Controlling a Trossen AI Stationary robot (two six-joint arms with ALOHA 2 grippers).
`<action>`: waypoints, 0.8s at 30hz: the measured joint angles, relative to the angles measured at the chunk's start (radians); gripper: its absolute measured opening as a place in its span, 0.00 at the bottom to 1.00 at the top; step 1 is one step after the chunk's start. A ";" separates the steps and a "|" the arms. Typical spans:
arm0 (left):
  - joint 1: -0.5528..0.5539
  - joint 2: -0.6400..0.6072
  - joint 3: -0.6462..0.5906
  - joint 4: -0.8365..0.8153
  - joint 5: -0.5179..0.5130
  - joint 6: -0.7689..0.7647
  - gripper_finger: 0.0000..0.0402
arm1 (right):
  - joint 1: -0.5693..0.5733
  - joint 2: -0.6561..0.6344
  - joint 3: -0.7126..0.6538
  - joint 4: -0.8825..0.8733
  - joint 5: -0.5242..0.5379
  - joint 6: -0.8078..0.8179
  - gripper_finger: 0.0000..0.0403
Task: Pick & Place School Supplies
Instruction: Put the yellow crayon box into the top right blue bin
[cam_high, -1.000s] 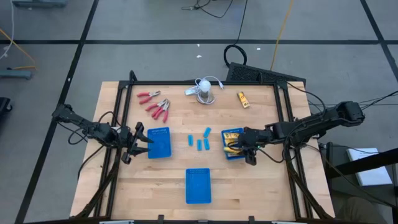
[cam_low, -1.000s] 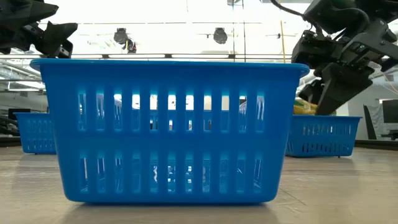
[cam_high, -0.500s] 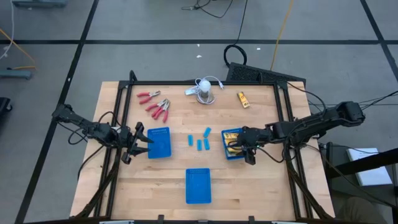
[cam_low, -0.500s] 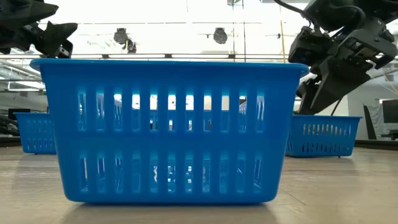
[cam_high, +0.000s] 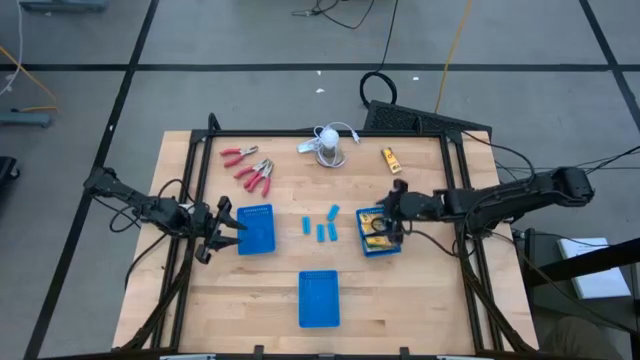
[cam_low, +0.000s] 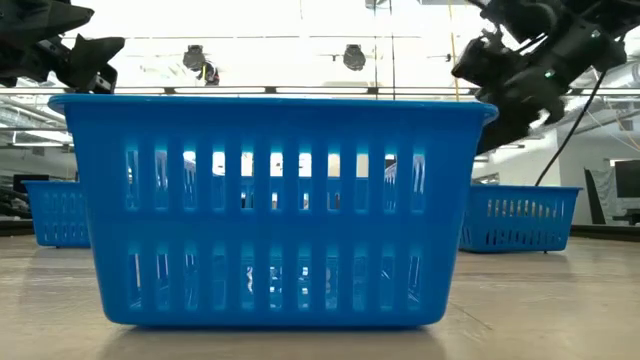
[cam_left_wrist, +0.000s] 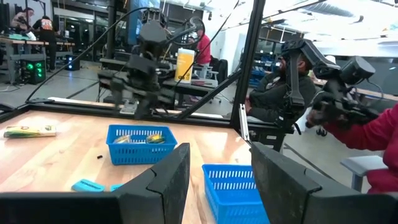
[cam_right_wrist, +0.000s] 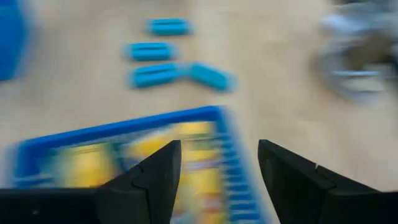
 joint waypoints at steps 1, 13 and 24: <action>0.000 0.000 0.000 0.000 0.000 0.000 0.43 | -0.006 -0.003 0.000 -0.001 0.061 -0.018 0.50; 0.000 0.000 0.000 -0.001 0.000 0.000 0.43 | -0.132 0.009 0.000 -0.095 -0.084 -0.002 0.49; 0.000 0.000 0.000 -0.001 0.000 0.000 0.43 | -0.165 0.009 0.000 -0.250 -0.077 0.030 0.49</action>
